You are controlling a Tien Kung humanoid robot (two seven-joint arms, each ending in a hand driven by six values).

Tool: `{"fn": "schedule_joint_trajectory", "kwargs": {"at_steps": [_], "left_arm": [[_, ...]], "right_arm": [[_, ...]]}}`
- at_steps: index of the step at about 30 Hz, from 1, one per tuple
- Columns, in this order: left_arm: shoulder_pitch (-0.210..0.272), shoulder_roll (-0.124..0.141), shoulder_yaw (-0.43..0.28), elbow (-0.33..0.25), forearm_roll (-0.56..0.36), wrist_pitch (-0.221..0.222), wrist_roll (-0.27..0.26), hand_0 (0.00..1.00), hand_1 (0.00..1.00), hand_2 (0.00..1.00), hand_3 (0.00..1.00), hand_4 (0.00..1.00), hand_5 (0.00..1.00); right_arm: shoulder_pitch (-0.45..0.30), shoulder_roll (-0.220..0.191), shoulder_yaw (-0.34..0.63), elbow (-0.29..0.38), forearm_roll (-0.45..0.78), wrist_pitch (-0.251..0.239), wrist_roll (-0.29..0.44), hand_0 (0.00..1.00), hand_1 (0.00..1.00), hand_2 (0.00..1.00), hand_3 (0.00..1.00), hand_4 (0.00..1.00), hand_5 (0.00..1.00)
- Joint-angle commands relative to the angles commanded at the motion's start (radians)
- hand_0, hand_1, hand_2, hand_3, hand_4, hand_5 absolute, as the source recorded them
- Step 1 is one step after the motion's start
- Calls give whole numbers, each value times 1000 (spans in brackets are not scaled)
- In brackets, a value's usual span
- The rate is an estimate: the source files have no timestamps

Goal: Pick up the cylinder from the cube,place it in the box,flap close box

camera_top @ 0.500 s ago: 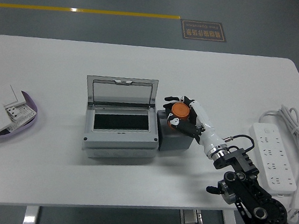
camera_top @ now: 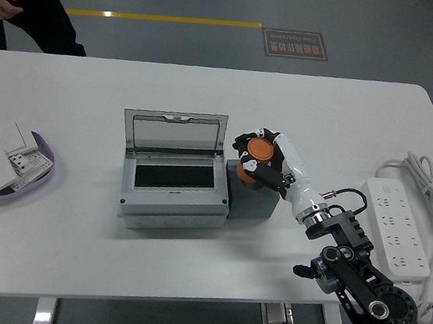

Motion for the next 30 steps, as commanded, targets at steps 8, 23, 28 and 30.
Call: {"fn": "schedule_joint_trajectory", "kwargs": {"at_steps": [8, 23, 28, 30], "left_arm": [[2, 0, -2, 0, 2, 0, 1, 640, 672, 661, 708, 754, 315], [1, 3, -1, 0, 8, 0, 4, 640, 672, 662, 709, 756, 318], [1, 5, -2, 0, 10, 1, 4, 640, 672, 663, 709, 758, 323], [0, 5, -1, 0, 9, 1, 4, 640, 672, 663, 709, 758, 323]], "right_arm": [[54, 36, -93, 128, -148, -37, -110, 454, 458, 427, 352, 173, 2], [183, 107, -249, 55, -623, 26, -476, 95, 229, 370, 323, 33, 2], [221, 109, -271, 63, -772, 40, -560, 85, 224, 367, 325, 28, 2], [232, 110, -281, 62, -822, 45, -575, 85, 224, 367, 325, 28, 2]]}}
